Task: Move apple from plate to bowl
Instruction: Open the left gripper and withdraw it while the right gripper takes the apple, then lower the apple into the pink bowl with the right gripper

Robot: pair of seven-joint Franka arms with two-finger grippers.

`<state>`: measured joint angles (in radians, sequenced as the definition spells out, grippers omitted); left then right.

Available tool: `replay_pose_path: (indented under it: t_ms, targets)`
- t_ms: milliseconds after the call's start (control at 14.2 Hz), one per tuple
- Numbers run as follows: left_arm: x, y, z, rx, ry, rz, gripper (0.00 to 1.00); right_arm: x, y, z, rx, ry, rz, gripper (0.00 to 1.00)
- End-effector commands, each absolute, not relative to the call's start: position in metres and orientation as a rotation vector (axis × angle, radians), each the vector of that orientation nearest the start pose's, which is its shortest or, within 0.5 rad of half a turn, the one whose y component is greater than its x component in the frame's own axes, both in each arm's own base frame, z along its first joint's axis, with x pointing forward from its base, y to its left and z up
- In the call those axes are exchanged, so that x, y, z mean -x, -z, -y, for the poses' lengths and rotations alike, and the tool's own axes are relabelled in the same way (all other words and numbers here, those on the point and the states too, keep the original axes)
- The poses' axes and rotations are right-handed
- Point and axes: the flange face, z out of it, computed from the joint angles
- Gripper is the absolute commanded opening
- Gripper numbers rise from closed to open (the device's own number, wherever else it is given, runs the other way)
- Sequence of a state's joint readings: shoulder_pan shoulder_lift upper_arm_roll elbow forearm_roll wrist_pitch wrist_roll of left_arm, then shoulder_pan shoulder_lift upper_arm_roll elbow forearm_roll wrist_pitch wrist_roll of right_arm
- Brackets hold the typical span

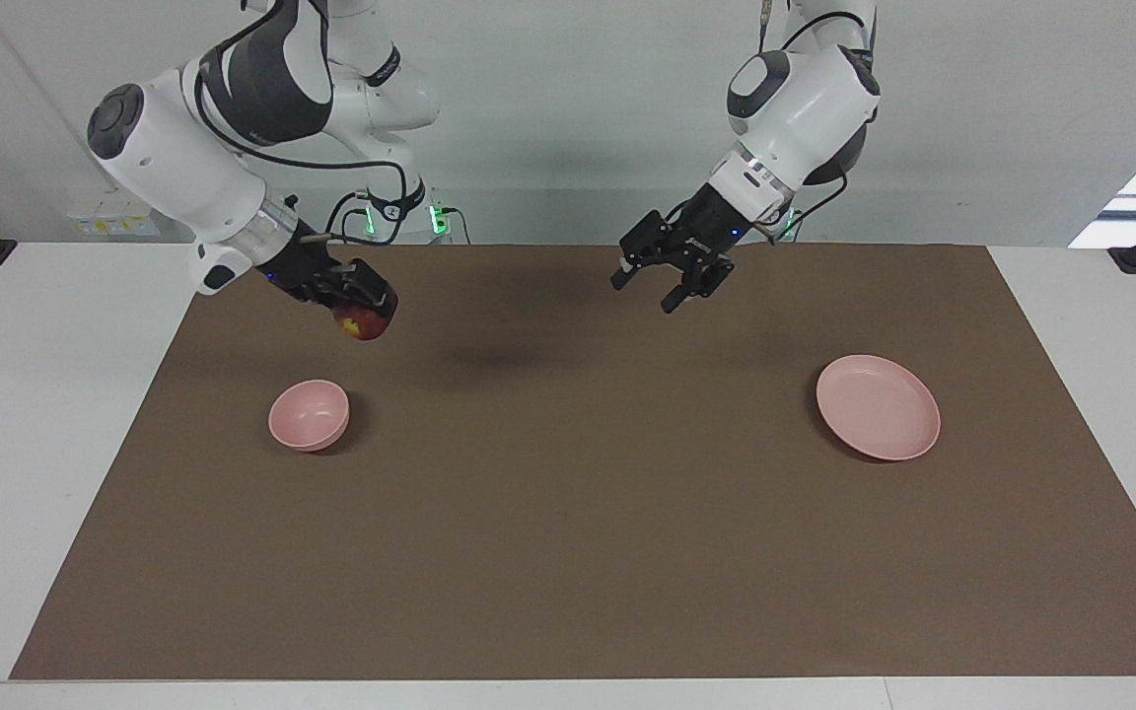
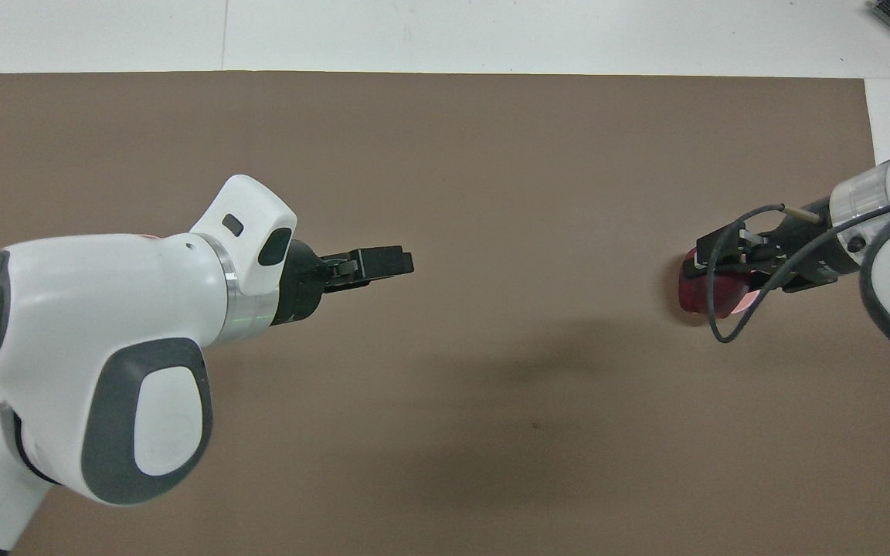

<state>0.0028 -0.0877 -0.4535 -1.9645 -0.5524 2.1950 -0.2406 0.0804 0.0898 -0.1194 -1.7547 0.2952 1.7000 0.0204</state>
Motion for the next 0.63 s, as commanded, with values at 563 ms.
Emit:
replay_pose_path:
  t_ms: [563]
  targets:
    - [-0.543, -0.584, 0.126, -3.117, -0.112, 0.239, 1.00, -0.602, -0.417, 0.035, 3.106, -0.063, 0.376, 0.00]
